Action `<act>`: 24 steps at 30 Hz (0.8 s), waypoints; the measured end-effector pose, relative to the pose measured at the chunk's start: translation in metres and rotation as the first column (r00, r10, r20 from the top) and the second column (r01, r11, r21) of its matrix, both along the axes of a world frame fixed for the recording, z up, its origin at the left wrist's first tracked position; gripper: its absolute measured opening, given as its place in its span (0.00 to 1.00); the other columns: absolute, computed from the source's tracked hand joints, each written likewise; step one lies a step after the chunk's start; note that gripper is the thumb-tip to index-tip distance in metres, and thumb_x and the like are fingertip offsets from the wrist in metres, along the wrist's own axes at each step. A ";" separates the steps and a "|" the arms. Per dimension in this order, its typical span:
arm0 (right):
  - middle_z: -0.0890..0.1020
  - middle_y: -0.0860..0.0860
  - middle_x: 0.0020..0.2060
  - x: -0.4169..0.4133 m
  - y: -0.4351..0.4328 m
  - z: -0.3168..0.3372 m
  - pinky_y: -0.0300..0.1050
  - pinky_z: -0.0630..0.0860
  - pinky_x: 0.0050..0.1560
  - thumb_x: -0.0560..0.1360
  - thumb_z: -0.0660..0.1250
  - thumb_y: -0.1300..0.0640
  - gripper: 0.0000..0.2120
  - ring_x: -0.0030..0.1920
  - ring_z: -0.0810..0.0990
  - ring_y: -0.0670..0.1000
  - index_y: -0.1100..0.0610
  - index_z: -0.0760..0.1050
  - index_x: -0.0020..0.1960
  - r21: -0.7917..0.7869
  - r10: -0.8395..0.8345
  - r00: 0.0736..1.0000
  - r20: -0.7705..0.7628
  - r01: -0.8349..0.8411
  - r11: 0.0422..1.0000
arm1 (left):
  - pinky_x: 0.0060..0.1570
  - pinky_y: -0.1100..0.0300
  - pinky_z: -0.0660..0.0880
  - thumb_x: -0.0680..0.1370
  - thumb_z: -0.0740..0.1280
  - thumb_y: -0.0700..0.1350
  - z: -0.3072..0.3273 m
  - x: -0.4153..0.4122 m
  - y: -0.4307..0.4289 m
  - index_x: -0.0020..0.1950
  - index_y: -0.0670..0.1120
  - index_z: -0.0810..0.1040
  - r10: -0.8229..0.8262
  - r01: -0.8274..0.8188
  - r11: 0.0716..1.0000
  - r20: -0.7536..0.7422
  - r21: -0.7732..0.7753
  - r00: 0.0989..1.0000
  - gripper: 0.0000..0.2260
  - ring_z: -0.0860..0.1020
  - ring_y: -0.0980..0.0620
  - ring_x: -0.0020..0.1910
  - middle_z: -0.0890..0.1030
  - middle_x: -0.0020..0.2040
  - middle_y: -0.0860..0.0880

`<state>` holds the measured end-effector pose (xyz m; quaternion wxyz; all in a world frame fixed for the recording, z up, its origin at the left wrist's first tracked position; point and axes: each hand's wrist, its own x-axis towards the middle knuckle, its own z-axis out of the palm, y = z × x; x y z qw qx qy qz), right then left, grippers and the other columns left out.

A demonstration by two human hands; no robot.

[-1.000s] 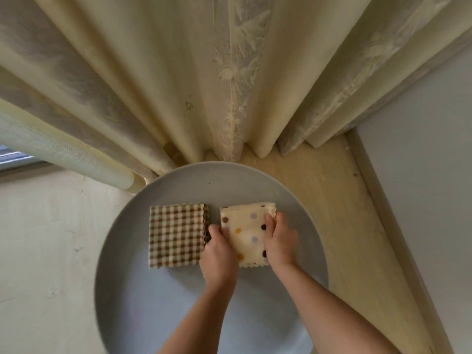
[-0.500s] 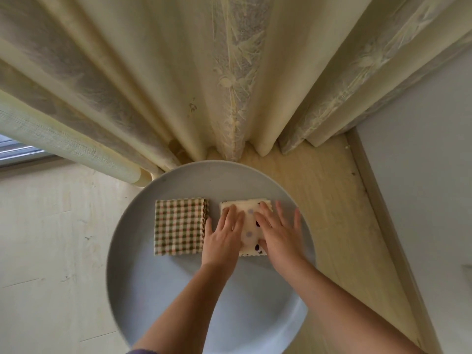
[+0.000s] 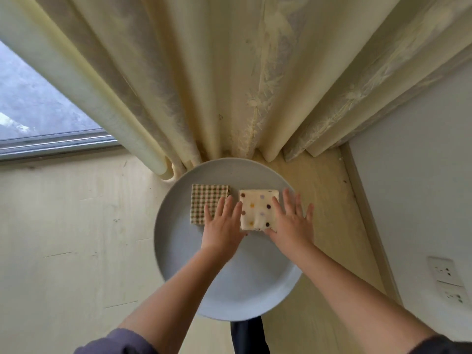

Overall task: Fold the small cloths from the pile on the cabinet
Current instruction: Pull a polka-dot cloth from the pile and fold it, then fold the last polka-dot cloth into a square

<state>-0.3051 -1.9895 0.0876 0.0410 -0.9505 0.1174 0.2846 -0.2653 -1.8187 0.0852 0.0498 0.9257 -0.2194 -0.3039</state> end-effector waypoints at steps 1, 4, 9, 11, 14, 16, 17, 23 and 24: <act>0.38 0.53 0.79 -0.005 0.014 0.019 0.66 0.42 0.74 0.77 0.61 0.37 0.41 0.78 0.37 0.60 0.48 0.42 0.80 0.039 -0.019 1.000 0.017 0.018 0.999 | 0.75 0.37 0.41 0.81 0.59 0.57 0.021 -0.008 0.016 0.79 0.48 0.47 0.035 -0.034 0.998 0.006 -0.045 0.999 0.33 0.43 0.44 0.79 0.46 0.80 0.45; 0.38 0.52 0.79 -0.024 0.065 0.079 0.63 0.42 0.75 0.78 0.62 0.40 0.39 0.78 0.36 0.58 0.47 0.43 0.80 0.158 -0.075 0.996 0.052 0.066 0.985 | 0.75 0.39 0.46 0.80 0.61 0.56 0.082 -0.038 0.076 0.78 0.49 0.52 0.108 -0.101 0.985 0.042 -0.141 0.993 0.31 0.47 0.47 0.79 0.52 0.80 0.47; 0.46 0.51 0.80 -0.078 0.185 0.169 0.58 0.49 0.76 0.78 0.64 0.43 0.35 0.79 0.43 0.54 0.48 0.51 0.79 0.250 -0.095 0.987 0.129 0.060 0.966 | 0.74 0.45 0.56 0.79 0.63 0.55 0.171 -0.094 0.214 0.76 0.51 0.58 0.223 -0.195 0.935 0.064 -0.295 0.973 0.28 0.59 0.49 0.76 0.60 0.77 0.51; 0.48 0.50 0.80 -0.103 0.243 0.202 0.56 0.51 0.76 0.78 0.65 0.44 0.34 0.79 0.45 0.53 0.48 0.53 0.79 0.269 -0.080 0.980 0.184 0.028 0.963 | 0.72 0.46 0.60 0.78 0.66 0.54 0.204 -0.116 0.277 0.75 0.50 0.62 0.275 -0.218 0.904 0.111 -0.368 0.955 0.27 0.64 0.48 0.73 0.64 0.75 0.50; 0.51 0.50 0.80 -0.129 0.328 0.247 0.53 0.52 0.75 0.78 0.66 0.46 0.34 0.79 0.48 0.52 0.48 0.54 0.78 0.332 -0.056 0.971 0.233 -0.025 0.943 | 0.68 0.47 0.65 0.77 0.69 0.51 0.247 -0.150 0.361 0.73 0.49 0.66 0.317 -0.218 0.876 0.173 -0.430 0.933 0.26 0.68 0.46 0.69 0.69 0.71 0.49; 0.53 0.50 0.79 -0.134 0.378 0.267 0.52 0.53 0.75 0.78 0.66 0.46 0.33 0.79 0.50 0.51 0.48 0.56 0.78 0.359 -0.039 0.965 0.258 -0.058 0.932 | 0.65 0.46 0.68 0.75 0.70 0.51 0.268 -0.167 0.410 0.71 0.48 0.69 0.341 -0.211 0.865 0.224 -0.456 0.913 0.25 0.71 0.45 0.67 0.72 0.69 0.48; 0.54 0.50 0.79 -0.133 0.397 0.274 0.52 0.55 0.75 0.77 0.67 0.46 0.33 0.78 0.52 0.51 0.49 0.56 0.78 0.363 -0.026 0.963 0.269 -0.077 0.929 | 0.65 0.46 0.68 0.75 0.71 0.51 0.276 -0.173 0.429 0.70 0.48 0.70 0.355 -0.214 0.860 0.244 -0.463 0.902 0.25 0.72 0.45 0.66 0.73 0.68 0.48; 0.61 0.52 0.76 -0.105 0.526 0.286 0.50 0.60 0.74 0.76 0.69 0.50 0.31 0.76 0.60 0.52 0.52 0.61 0.75 0.370 0.078 0.939 0.334 -0.207 0.906 | 0.64 0.49 0.67 0.75 0.70 0.50 0.298 -0.181 0.557 0.69 0.47 0.70 0.463 -0.254 0.804 0.298 -0.537 0.835 0.24 0.72 0.47 0.65 0.73 0.67 0.49; 0.63 0.52 0.75 -0.098 0.547 0.284 0.51 0.61 0.73 0.76 0.69 0.51 0.31 0.75 0.61 0.52 0.53 0.62 0.75 0.371 0.098 0.936 0.339 -0.228 0.900 | 0.64 0.49 0.67 0.75 0.71 0.50 0.298 -0.176 0.577 0.69 0.47 0.71 0.476 -0.259 0.796 0.302 -0.547 0.826 0.24 0.72 0.47 0.64 0.74 0.66 0.49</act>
